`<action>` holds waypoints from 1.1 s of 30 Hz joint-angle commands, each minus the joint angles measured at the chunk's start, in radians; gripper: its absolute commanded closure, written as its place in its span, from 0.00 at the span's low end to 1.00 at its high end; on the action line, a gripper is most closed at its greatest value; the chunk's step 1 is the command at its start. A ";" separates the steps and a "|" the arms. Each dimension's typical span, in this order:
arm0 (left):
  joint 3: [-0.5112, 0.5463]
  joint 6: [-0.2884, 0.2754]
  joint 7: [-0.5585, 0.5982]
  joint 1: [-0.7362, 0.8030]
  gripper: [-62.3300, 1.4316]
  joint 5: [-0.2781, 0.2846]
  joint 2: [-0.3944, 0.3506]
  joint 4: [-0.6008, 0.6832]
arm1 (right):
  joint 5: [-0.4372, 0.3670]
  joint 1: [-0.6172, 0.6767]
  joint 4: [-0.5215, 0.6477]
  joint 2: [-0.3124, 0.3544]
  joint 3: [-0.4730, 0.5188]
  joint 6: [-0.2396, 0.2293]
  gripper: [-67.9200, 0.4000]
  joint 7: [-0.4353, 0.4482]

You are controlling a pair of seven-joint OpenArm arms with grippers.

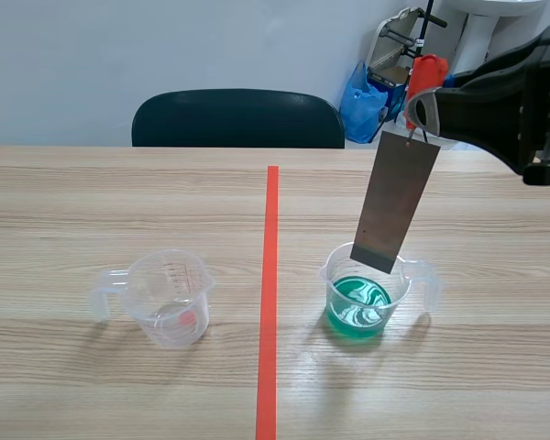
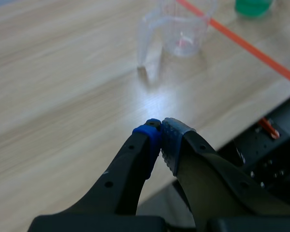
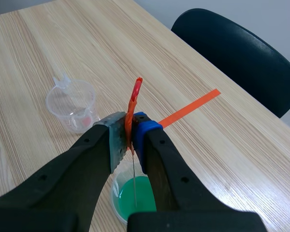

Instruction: Do the redox reaction experiment

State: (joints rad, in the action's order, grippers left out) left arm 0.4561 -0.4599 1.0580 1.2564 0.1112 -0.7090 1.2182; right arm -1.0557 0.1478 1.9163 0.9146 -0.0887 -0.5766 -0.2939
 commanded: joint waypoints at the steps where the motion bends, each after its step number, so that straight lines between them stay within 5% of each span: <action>1: 0.001 0.027 0.034 0.000 0.91 -0.048 0.032 0.008 | -0.010 -0.010 0.018 0.013 0.018 0.003 0.99 0.018; 5: 0.012 0.100 0.071 0.047 0.63 -0.154 0.096 0.008 | -0.010 -0.010 0.018 0.013 0.018 0.003 0.99 0.018; 14: 0.012 0.153 0.077 0.060 0.02 -0.156 0.172 0.009 | -0.010 -0.010 0.018 0.013 0.018 0.003 0.99 0.018; 33: 0.012 0.159 0.076 0.060 0.00 -0.067 0.179 0.009 | -0.010 -0.010 0.018 0.013 0.018 0.003 0.99 0.018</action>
State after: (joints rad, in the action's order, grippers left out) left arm 0.4706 -0.2993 1.1183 1.3151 0.0273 -0.5323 1.2152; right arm -1.0557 0.1478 1.9163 0.9146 -0.0887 -0.5766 -0.2939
